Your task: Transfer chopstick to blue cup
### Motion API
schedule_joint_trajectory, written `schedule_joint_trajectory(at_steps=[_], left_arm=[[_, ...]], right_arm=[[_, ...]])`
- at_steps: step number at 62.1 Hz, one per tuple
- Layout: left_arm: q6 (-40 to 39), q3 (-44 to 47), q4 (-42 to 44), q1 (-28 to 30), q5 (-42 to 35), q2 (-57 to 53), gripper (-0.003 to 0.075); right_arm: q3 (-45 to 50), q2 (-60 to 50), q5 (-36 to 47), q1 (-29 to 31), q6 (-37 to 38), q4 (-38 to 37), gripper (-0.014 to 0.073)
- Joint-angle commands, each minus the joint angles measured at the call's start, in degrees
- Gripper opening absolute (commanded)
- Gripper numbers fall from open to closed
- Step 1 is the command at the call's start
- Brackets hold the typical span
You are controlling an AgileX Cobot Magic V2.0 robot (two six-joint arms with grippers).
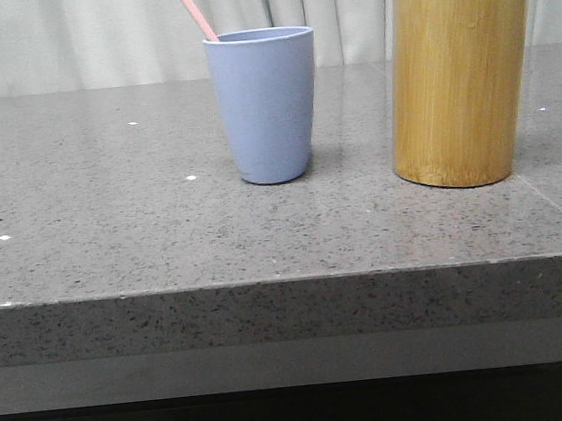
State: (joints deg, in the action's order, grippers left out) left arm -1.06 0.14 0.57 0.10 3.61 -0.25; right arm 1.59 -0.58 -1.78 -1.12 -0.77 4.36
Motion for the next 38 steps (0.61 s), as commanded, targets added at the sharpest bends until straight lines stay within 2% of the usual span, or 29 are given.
schedule_joint_trajectory(at_steps=[1, 9, 21, 38], left_arm=[[-0.09, 0.47, -0.57, -0.02, -4.36, -1.34, -0.0019], [-0.09, 0.47, -0.57, -0.10, -4.36, -1.34, -0.0019], [-0.09, 0.47, -0.57, -3.73, -4.44, -1.35, -0.0019], [-0.09, 0.47, -0.57, -3.73, -4.44, -1.35, -0.0019]], right_arm=[[-0.26, -1.21, 5.40, 0.16, -0.19, -0.04, -0.0069], [-0.26, -1.21, 5.40, 0.16, -0.19, -0.04, -0.0069], [-0.26, -1.21, 5.40, 0.16, -0.19, -0.04, -0.0069], [-0.26, -1.21, 5.40, 0.16, -0.19, -0.04, -0.0069]])
